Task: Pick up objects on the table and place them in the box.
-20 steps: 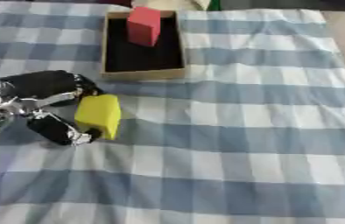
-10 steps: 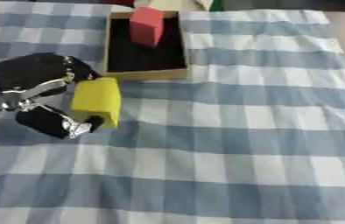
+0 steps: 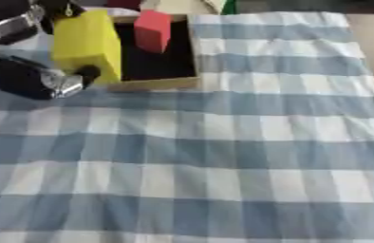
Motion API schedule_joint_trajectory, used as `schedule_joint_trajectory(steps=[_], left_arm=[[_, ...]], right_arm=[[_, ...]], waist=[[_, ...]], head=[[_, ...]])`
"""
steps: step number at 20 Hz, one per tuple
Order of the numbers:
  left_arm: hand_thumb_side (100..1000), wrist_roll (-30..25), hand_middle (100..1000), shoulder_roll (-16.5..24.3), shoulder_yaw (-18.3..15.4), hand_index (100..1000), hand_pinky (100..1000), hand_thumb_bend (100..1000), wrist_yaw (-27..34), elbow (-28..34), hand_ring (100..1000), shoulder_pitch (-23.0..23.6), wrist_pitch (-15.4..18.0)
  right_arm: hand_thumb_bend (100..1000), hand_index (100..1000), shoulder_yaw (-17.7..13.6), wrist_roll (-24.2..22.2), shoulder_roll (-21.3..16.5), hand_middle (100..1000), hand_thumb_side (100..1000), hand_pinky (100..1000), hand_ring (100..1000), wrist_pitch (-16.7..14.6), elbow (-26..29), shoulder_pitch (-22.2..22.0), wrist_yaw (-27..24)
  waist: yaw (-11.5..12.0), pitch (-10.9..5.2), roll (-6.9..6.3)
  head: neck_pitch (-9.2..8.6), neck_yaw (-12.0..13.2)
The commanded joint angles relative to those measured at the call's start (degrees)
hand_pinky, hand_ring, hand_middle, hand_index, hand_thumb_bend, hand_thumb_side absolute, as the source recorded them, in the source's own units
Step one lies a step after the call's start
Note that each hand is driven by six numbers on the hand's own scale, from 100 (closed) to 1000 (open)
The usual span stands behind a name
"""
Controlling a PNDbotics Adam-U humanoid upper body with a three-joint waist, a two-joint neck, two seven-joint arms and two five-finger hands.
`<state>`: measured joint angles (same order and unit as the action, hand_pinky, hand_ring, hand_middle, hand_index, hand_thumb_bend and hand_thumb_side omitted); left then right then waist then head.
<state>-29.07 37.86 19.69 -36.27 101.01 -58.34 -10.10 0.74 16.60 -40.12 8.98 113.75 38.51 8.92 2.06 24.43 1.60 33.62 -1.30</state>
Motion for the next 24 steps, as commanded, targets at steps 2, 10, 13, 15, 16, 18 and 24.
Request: schedule_joint_trajectory(steps=[2, 10, 13, 15, 16, 18, 24], left_arm=[[614, 2.6, 578, -0.6, -1.8, 778, 616, 100, -0.3, -6.5, 617, -3.6, 0.8], [617, 8.2, 573, -4.3, -3.6, 776, 612, 100, -4.3, -20.7, 611, -7.0, 3.9], [619, 9.9, 571, -5.4, -4.4, 777, 610, 100, -4.6, -25.1, 610, -7.7, 5.4], [619, 10.9, 572, -5.9, -4.8, 779, 610, 100, -4.7, -27.4, 610, -7.8, 6.1], [620, 11.3, 572, -6.1, -5.0, 780, 610, 100, -4.8, -28.4, 610, -7.8, 6.4], [621, 11.9, 572, -6.4, -5.3, 780, 610, 100, -5.0, -29.8, 610, -7.8, 6.8], [634, 13.2, 578, -7.3, -5.7, 786, 614, 100, -5.9, -32.3, 615, -7.9, 7.2]], right_arm=[[216, 802, -0.2, -0.3, -0.8, 612, 757, 810, 835, -0.4, 0.8, 1.5, -0.2], [215, 802, 0.0, -0.7, -0.1, 611, 759, 809, 835, -0.7, 0.8, 3.1, -0.4], [216, 801, 0.1, -0.8, 0.2, 611, 759, 809, 835, -0.7, 0.8, 3.7, -0.5], [216, 801, 0.1, -0.8, 0.5, 611, 760, 809, 835, -0.8, 0.8, 4.1, -0.5], [215, 801, 0.1, -0.8, 0.6, 610, 760, 809, 835, -0.8, 0.8, 4.3, -0.6], [215, 800, 0.0, -0.8, 0.7, 610, 760, 809, 835, -0.8, 0.8, 4.4, -0.6], [214, 799, -0.1, -0.7, 1.1, 609, 762, 808, 835, -0.8, 0.8, 4.8, -0.7]], waist=[[-1.0, -0.77, -0.28], [-3.5, 0.68, -0.57], [-4.5, 1.26, -0.76], [-5.4, 1.69, -0.94], [-5.7, 1.88, -1.00], [-6.2, 2.16, -1.07], [-7.1, 2.89, -1.39]], head=[[-1.52, 1.0], [-2.95, 2.8], [-3.53, 3.6], [-3.95, 4.2], [-4.09, 4.4], [-4.23, 4.6], [-4.55, 5.0]])
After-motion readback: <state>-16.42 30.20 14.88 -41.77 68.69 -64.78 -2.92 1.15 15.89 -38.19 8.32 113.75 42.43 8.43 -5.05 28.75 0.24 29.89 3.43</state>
